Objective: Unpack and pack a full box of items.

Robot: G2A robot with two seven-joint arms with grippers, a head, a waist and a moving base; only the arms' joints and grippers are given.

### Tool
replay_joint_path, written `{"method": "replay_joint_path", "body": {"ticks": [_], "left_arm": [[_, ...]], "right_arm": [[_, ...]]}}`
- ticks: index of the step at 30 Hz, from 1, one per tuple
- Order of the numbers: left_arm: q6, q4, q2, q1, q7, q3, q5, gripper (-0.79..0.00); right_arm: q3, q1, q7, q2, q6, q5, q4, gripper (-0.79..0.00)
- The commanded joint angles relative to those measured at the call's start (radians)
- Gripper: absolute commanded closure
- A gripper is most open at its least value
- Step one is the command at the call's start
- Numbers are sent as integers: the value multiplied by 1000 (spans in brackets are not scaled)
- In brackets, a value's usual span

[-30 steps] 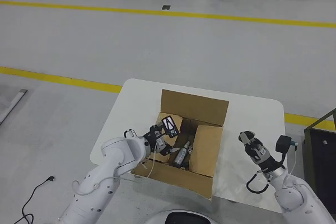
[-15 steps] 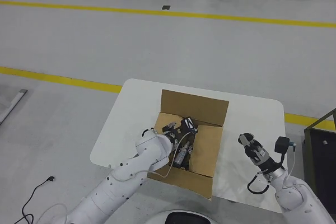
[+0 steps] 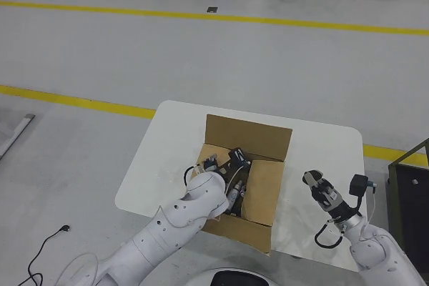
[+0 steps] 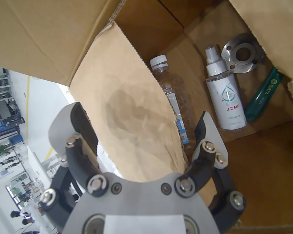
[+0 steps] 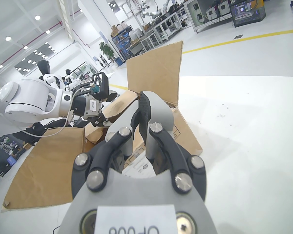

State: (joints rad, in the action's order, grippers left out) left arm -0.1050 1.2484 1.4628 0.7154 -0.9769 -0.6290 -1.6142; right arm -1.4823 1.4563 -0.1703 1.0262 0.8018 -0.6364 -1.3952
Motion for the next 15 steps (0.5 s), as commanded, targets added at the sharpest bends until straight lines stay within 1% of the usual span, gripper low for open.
{"method": "replay_joint_path", "body": {"ticks": [1, 2, 3, 5, 6, 7, 8, 9, 15], "left_arm": [[8, -10, 6, -1, -3, -1, -13, -785], [12, -13, 8, -2, -8, 0, -26, -785], [16, -15, 10, -1, -10, -1, -31, -745], [21, -20, 13, 0, -17, -5, -46, -400], [25, -21, 14, 1, -21, -5, -61, -372], [29, -21, 15, 4, -22, -7, -67, -222], [29, -21, 16, 7, -23, -11, -67, -120], [31, -21, 17, 9, -23, -16, -71, 0], [37, -1, 19, 28, -23, -42, -104, 0]], "right_arm": [[4, -2, 3, 2, 1, -1, 2, 0], [6, -4, 6, 3, 1, -2, 2, 0], [7, -5, 7, 4, 0, -2, 2, 0], [9, -7, 10, 5, 0, -3, 2, 0], [9, -8, 11, 6, 1, -2, 2, 0], [9, -9, 12, 6, 2, -2, 2, 0], [10, -10, 13, 7, 2, -3, 1, 0], [10, -10, 14, 8, 3, -2, 0, 0], [6, -6, 14, 11, 3, -7, -4, 0]]}}
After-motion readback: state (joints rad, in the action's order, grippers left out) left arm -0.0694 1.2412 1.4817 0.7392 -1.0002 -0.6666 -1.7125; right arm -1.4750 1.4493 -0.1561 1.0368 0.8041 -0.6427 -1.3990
